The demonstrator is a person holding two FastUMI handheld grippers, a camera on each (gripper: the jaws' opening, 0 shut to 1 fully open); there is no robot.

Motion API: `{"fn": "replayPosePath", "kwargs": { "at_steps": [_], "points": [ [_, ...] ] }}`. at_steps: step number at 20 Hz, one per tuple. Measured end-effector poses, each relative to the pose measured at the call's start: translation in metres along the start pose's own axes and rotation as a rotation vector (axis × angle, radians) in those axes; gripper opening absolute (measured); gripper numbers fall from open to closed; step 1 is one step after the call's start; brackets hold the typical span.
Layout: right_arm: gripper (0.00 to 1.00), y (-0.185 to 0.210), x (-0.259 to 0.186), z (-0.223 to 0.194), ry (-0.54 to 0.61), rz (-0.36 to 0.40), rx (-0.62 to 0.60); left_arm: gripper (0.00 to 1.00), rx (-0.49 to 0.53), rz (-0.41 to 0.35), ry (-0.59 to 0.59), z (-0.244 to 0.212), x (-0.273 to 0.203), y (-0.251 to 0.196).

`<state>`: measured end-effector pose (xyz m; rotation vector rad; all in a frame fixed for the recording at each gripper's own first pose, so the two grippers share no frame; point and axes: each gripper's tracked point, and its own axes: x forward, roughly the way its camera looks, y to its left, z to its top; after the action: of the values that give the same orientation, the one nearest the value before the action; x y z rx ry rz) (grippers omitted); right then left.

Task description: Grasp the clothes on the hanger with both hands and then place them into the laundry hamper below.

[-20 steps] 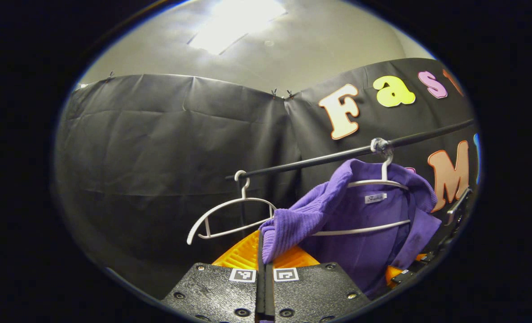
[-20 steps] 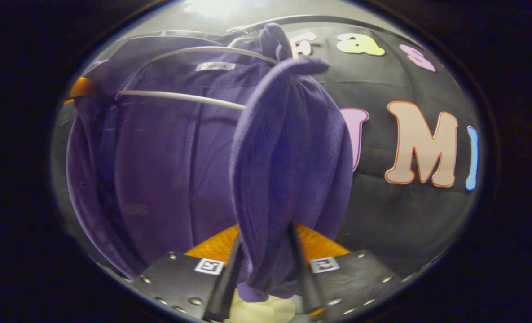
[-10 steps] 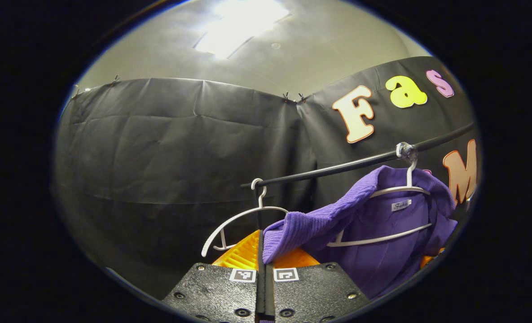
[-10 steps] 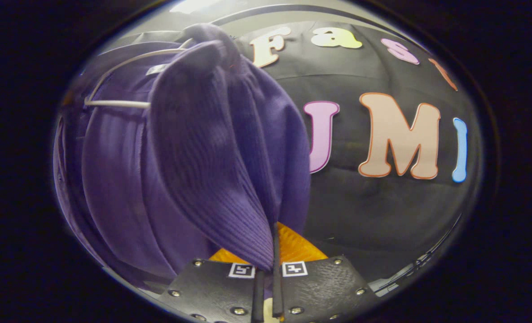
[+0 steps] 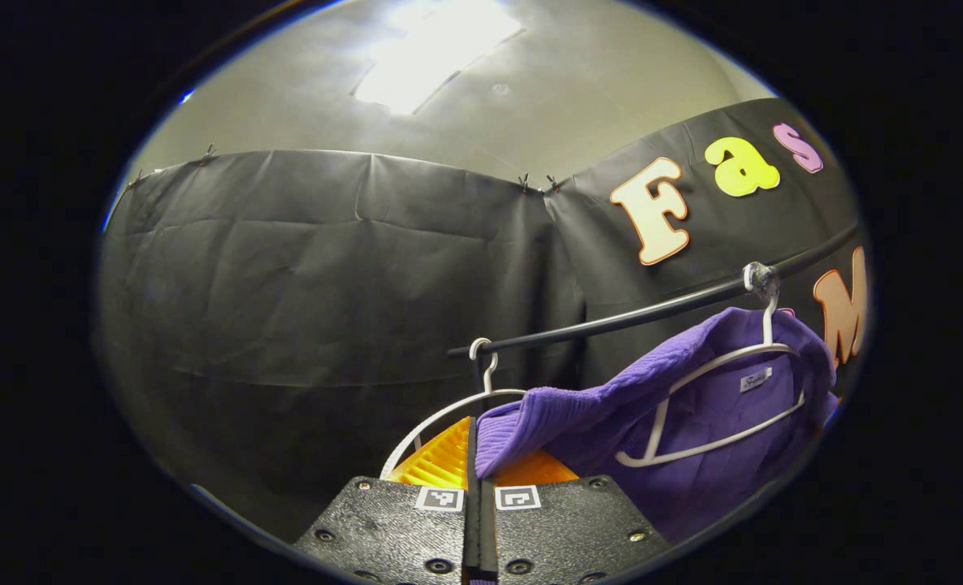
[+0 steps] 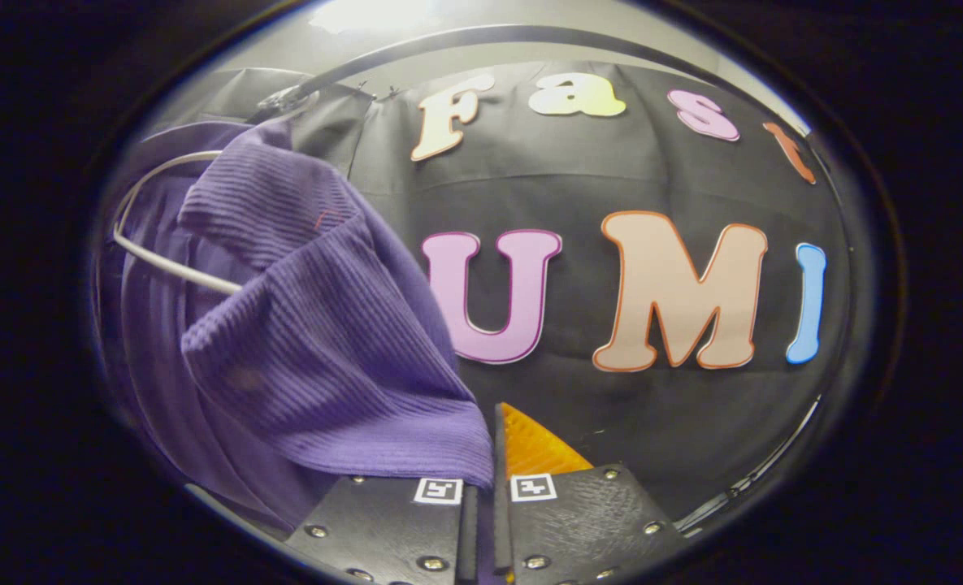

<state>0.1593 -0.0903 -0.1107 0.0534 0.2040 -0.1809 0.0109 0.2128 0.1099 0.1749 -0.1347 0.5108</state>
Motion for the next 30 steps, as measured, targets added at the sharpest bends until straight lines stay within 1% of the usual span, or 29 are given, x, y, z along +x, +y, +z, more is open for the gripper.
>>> {"fn": "replayPosePath", "kwargs": {
  "at_steps": [2, 6, 9, 10, 15, 19, 21, 22, 23, 24, 30],
  "points": [
    [0.08, -0.011, 0.003, 0.010, -0.030, -0.024, -0.001, 0.02, 0.005, -0.003, -0.002, -0.001, 0.004, 0.000],
    [0.08, -0.042, 0.016, 0.029, -0.065, -0.077, 0.026, 0.01, 0.041, -0.005, -0.018, 0.000, 0.014, 0.003],
    [0.08, -0.058, 0.029, 0.042, -0.090, -0.094, 0.059, 0.00, 0.032, -0.014, -0.010, -0.005, 0.019, 0.002],
    [0.10, -0.062, 0.034, 0.045, -0.096, -0.098, 0.066, 0.00, 0.030, -0.017, -0.004, -0.010, 0.022, 0.002],
    [0.10, -0.065, 0.050, 0.052, -0.121, -0.105, 0.068, 0.00, 0.027, -0.027, 0.032, -0.033, 0.035, 0.006],
    [0.10, -0.064, 0.063, 0.048, -0.113, -0.107, 0.096, 0.00, -0.002, -0.035, 0.082, -0.056, 0.039, 0.005],
    [0.11, -0.066, 0.072, 0.042, -0.098, -0.120, 0.099, 0.00, -0.002, -0.042, 0.105, -0.068, 0.038, 0.002],
    [0.07, -0.068, 0.076, 0.038, -0.086, -0.124, 0.105, 0.00, 0.002, -0.046, 0.111, -0.073, 0.038, 0.000],
    [0.07, -0.067, 0.082, 0.035, -0.073, -0.127, 0.110, 0.00, 0.005, -0.051, 0.117, -0.078, 0.038, -0.004],
    [0.10, -0.066, 0.085, 0.030, -0.062, -0.127, 0.109, 0.00, 0.005, -0.056, 0.126, -0.083, 0.036, -0.007],
    [0.10, -0.059, 0.083, -0.017, 0.029, -0.120, 0.063, 0.00, 0.024, -0.064, 0.172, -0.113, 0.026, -0.015]
  ]
}}
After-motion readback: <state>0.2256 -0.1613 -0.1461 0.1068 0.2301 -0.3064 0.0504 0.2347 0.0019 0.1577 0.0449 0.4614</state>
